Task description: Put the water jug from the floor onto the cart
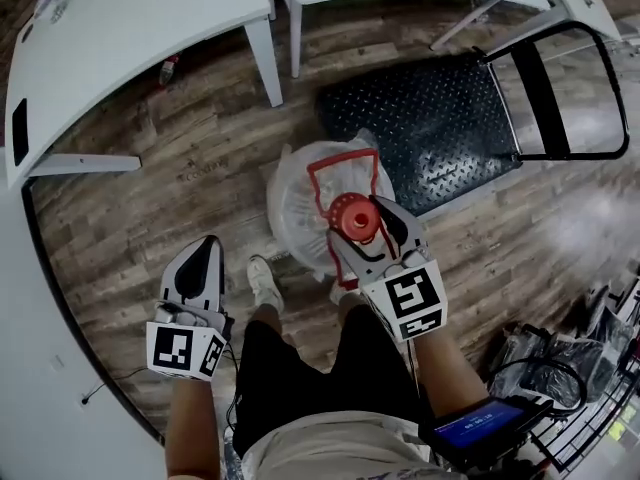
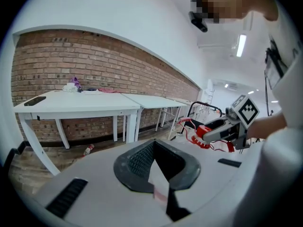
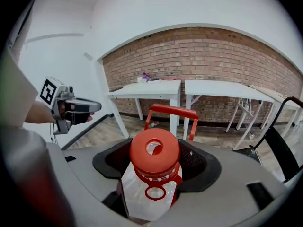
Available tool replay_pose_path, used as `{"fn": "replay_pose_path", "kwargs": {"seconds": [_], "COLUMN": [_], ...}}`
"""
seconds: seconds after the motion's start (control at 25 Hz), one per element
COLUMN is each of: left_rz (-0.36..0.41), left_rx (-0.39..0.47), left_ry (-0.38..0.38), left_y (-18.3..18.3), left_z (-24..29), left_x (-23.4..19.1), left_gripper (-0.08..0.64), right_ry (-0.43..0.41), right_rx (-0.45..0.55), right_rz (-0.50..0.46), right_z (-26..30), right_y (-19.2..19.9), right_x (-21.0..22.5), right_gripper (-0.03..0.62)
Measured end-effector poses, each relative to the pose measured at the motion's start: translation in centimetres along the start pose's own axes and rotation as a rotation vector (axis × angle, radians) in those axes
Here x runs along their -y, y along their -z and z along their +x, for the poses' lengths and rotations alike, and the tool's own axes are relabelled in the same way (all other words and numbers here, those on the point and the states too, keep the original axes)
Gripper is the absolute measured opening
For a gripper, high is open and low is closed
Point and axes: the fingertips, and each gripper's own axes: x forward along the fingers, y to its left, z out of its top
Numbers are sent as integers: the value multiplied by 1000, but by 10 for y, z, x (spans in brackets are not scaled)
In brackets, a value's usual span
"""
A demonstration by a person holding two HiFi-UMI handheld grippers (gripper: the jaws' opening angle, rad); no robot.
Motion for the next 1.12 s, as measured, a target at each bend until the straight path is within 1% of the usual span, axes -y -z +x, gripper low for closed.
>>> {"fn": "replay_pose_path", "kwargs": {"seconds": [0.16,0.32,0.52,0.68,0.8,0.96,1.12], "left_rz": [14,19,45,35,44,56,74], "left_rx": [15,22,22,21,6,-1,-3], "left_ry": [20,44,63,68,77,89,121], "left_y": [-17,-26,-34,-36,-35,-37,-41], "left_z": [1,13,29,35,43,60,77], "left_x": [15,37,58,68,75,87,109], "left_gripper": [0,0,0,0,0,0,0], "right_ry": [56,112,176,236,274,305,324], "right_rx": [21,20,-4,-40,-62,-76,-83], "right_rz": [18,46,59,62,71,99,132], "right_z": [-34,-55,-70,-75,-75,-74,-71], "right_y": [-19,-15,2,24,40,60,79], "right_x": [24,61,107,138,159,182,196], "right_gripper": [311,311,310,311,311,311,311]}}
